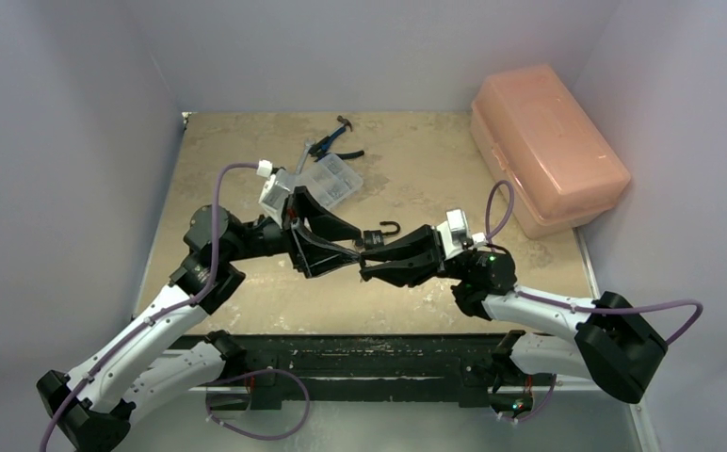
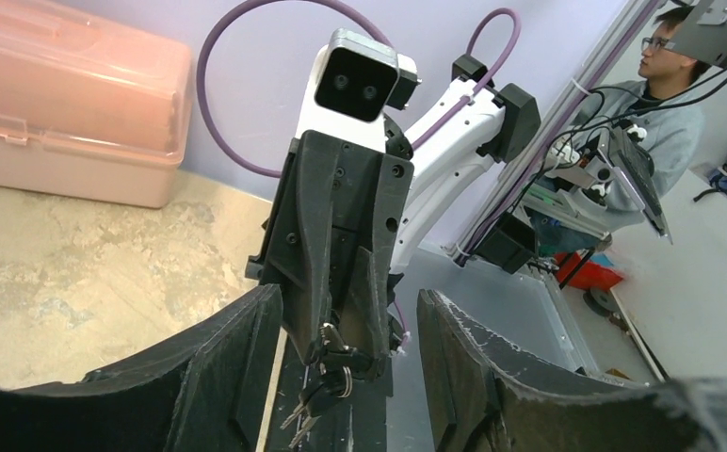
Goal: Unlock with the key
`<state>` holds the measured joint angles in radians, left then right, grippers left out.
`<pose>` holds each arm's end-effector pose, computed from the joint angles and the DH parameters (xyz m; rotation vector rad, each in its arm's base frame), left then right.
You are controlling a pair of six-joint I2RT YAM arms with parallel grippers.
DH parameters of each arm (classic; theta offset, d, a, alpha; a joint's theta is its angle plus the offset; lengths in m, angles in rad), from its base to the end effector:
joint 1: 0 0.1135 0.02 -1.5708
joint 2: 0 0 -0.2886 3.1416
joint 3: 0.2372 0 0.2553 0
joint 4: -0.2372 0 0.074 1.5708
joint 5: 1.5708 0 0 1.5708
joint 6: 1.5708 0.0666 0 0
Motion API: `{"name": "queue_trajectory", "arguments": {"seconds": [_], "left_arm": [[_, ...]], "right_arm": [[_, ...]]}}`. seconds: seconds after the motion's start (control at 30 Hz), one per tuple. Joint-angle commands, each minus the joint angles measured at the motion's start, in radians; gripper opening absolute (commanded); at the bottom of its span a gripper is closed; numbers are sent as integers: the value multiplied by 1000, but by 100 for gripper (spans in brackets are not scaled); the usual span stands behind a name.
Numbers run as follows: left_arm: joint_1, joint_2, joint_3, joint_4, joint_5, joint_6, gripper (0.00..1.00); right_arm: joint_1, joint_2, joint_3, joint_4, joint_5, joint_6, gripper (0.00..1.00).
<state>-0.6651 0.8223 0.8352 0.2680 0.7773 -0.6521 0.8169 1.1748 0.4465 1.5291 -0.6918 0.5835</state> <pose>0.1188 -0.1526 0.4218 0.7592 1.3735 -1.5677 0.1203 0.1902 0.3493 -0.8240 0.7333 1.5379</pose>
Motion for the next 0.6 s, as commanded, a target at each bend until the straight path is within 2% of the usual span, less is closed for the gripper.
{"name": "queue_trajectory", "arguments": {"seconds": [0.0, 0.33, 0.57], "left_arm": [[6, 5, -6, 20, -21, 21, 57], [5, 7, -31, 54, 22, 31, 39], [4, 4, -57, 93, 25, 12, 13]], "right_arm": [[-1, -27, 40, 316, 4, 15, 0], [-1, -9, 43, 316, 62, 15, 0], [-1, 4, 45, 316, 68, 21, 0]]}}
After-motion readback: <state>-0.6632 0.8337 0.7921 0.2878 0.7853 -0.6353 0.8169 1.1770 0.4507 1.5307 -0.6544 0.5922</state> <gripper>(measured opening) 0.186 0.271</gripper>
